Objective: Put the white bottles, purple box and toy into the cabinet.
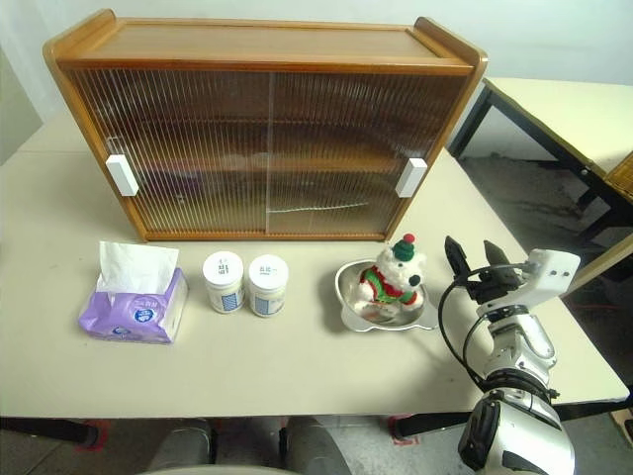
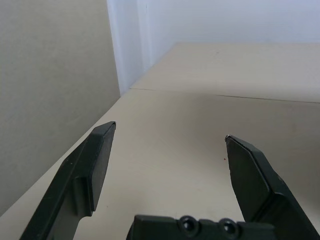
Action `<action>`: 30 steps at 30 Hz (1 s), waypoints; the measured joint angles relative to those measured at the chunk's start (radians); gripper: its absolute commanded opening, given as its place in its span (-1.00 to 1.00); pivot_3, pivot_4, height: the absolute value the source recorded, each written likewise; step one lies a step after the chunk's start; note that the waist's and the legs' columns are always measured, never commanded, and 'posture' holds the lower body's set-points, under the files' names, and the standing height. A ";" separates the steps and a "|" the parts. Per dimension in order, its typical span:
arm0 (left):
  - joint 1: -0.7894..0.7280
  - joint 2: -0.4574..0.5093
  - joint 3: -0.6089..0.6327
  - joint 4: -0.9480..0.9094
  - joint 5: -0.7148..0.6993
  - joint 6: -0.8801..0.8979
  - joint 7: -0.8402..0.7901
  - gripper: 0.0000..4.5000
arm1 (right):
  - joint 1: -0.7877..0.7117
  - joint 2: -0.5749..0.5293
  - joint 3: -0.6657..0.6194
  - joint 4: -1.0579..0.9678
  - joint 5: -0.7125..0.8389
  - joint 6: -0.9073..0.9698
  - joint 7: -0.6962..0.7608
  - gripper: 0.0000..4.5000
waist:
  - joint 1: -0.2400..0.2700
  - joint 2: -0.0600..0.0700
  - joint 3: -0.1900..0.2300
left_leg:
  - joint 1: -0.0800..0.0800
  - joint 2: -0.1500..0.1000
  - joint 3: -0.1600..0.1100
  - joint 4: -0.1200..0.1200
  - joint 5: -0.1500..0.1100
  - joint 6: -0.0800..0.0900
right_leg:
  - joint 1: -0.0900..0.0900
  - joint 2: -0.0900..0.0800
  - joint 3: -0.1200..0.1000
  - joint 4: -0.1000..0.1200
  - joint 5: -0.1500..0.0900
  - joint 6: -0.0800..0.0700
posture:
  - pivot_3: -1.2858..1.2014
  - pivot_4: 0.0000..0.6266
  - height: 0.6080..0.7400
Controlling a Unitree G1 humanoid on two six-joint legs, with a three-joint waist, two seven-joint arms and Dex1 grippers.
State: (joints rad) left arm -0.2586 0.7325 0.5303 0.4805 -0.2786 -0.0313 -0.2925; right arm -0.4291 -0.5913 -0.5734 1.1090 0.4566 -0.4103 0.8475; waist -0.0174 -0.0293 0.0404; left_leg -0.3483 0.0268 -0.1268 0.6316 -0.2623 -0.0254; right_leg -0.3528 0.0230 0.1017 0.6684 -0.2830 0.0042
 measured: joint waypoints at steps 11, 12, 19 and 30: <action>-0.131 -0.040 -0.060 0.071 -0.020 -0.027 -0.131 1.00 | 0.254 -0.068 -0.067 -0.566 0.318 0.441 0.299 0.98 | -0.018 0.003 -0.007 | -0.005 -0.004 0.007 0.010 -0.001 0.002 | 0.004 0.003 -0.003 0.000 -0.002 0.003 | -0.06 -0.90 1.00; -0.134 -0.047 -0.066 0.070 -0.028 -0.028 -0.146 1.00 | 0.269 -0.076 -0.061 -0.645 0.345 0.496 0.317 0.98 | -0.023 0.002 -0.007 | -0.005 -0.004 0.007 0.011 -0.001 0.002 | 0.004 0.003 -0.003 0.000 -0.002 0.003 | -0.06 -0.88 1.00; -0.102 -0.073 -0.106 -0.077 -0.081 -0.028 -0.272 0.59 | 0.416 -0.165 0.038 -1.146 0.498 0.865 0.343 1.00 | -0.050 -0.005 0.000 | -0.006 -0.004 0.007 0.015 -0.001 0.002 | 0.004 0.011 0.002 0.000 -0.007 0.012 | -0.05 -0.75 1.00; 0.098 -0.084 -0.080 -0.374 -0.146 -0.033 -0.341 -0.97 | 0.371 -0.068 0.217 -1.347 0.475 0.912 0.276 1.00 | -0.025 -0.007 0.012 | -0.018 -0.003 0.004 0.015 -0.001 0.002 | -0.011 0.015 0.006 0.000 -0.002 0.002 | 0.01 -0.68 1.00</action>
State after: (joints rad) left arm -0.1607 0.6481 0.4504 0.1069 -0.4248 -0.0643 -0.6340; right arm -0.0581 -0.6595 -0.3567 -0.2379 0.9313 0.5020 1.1232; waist -0.0427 -0.0363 0.0520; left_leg -0.3659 0.0238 -0.1230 0.6464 -0.2634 -0.0235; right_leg -0.3641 0.0377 0.1077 0.6681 -0.2852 0.0066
